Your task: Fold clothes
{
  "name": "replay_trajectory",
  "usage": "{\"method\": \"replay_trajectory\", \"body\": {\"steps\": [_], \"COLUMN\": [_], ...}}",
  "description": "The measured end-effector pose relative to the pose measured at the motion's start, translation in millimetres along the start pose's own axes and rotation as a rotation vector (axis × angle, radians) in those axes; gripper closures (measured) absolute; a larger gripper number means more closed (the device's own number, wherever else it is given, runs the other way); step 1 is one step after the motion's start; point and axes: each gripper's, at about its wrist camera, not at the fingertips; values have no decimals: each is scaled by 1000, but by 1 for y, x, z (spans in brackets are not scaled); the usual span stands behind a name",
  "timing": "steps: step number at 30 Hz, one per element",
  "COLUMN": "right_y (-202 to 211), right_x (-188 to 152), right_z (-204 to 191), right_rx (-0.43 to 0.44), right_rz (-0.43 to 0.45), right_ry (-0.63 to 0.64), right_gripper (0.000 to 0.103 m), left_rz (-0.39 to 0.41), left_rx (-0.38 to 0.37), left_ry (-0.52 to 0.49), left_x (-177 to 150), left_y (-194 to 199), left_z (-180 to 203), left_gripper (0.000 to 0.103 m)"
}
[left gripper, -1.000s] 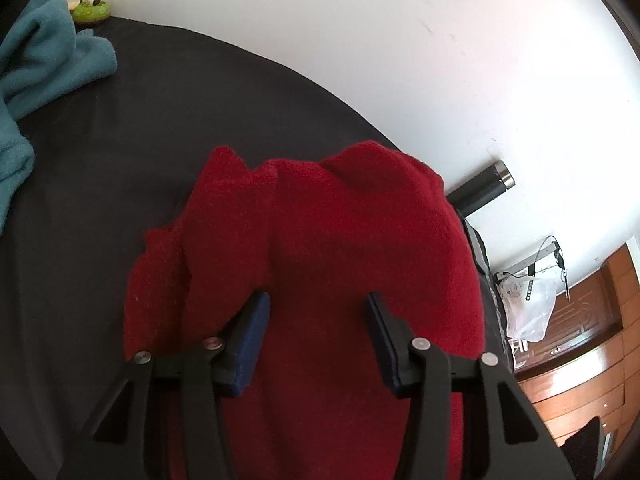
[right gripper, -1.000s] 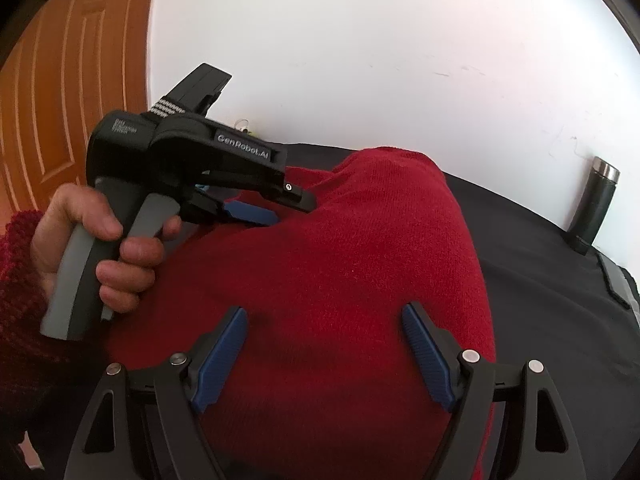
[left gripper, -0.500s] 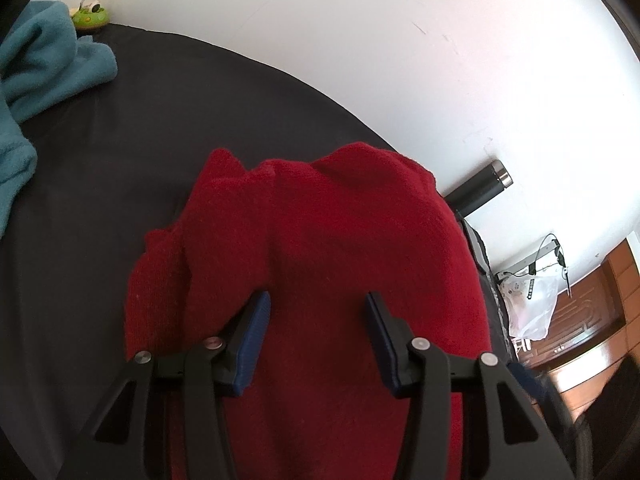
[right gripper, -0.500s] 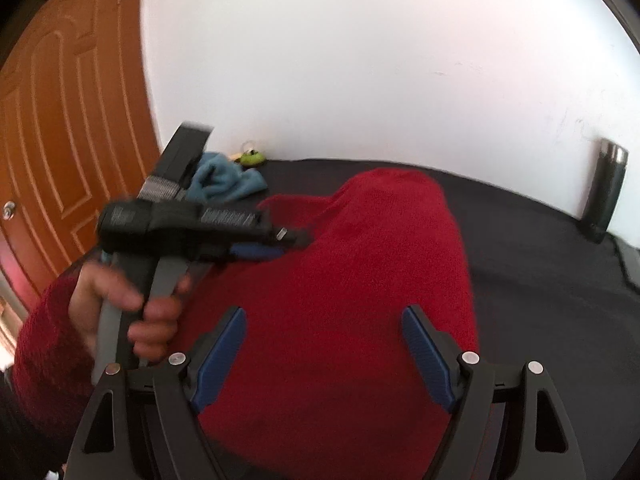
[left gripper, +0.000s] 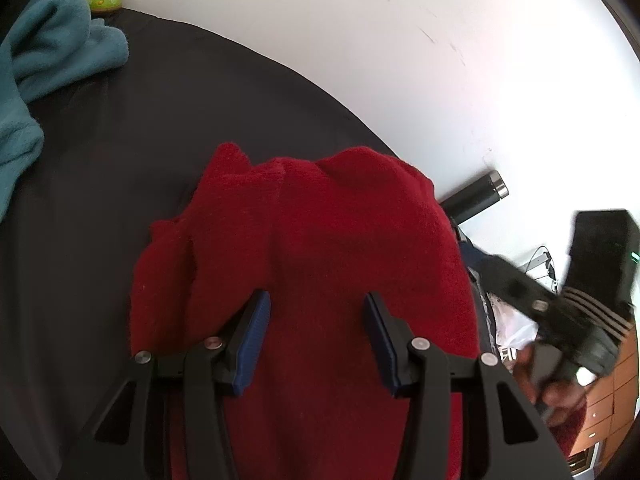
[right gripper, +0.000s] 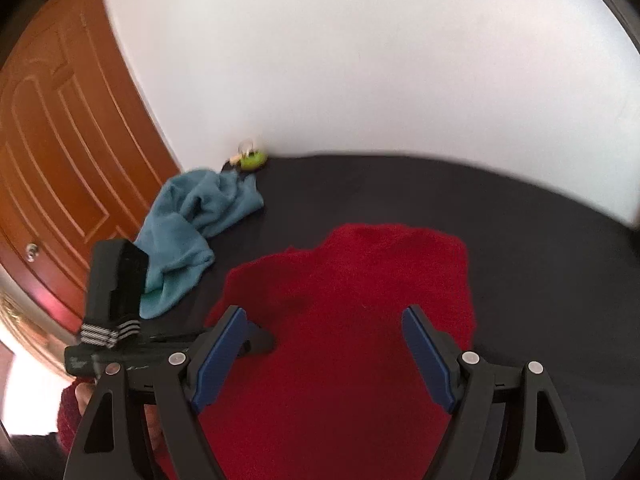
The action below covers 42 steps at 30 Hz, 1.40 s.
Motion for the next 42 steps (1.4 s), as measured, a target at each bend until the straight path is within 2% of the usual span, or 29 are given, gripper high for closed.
{"method": "replay_trajectory", "body": {"steps": [3,8,14,17,20,25,29,32,34,38,42], "right_y": [-18,-47,-55,-49,-26,3,-4,-15,-21,-34,-33], "right_x": [2,-4,-5,-8,-18,-50,-75,-84,-86,-95,-98], "right_z": [10,12,9,1,-12,-41,-62,-64,-58,-62,-61], "right_rx": [22,-90,-152,-204,-262,-308,-337,-403,-403,-466,-471], "right_rz": [-57,-141,-155,-124,-65,-13,-37,-49,-52,-24,3], "right_ry": [0,56,81,109,133,201,274,295,276,301,288], "right_gripper": [21,21,21,21,21,21,21,20,18,15,15], "left_rz": [1,4,7,3,-1,-2,2,5,6,5,6], "left_rx": [16,39,55,47,36,36,48,56,57,54,55], "left_ry": [-3,-18,-31,-27,-16,-8,-14,-20,-21,-20,-23], "left_x": [1,-1,0,3,4,3,2,3,3,4,4], "left_y": [-3,-2,-4,-9,-11,-9,-10,-12,-13,-15,-17], "left_z": [5,5,9,13,14,15,17,21,22,22,23], "left_gripper": [49,49,49,49,49,49,49,49,49,49,49]}}
Point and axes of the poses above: each gripper's, at about its wrist camera, not at the fingertips, and y roughly against the way its jaws point, z to its right, x to its top, and after that the axes turned 12 degrees about -z, right-handed
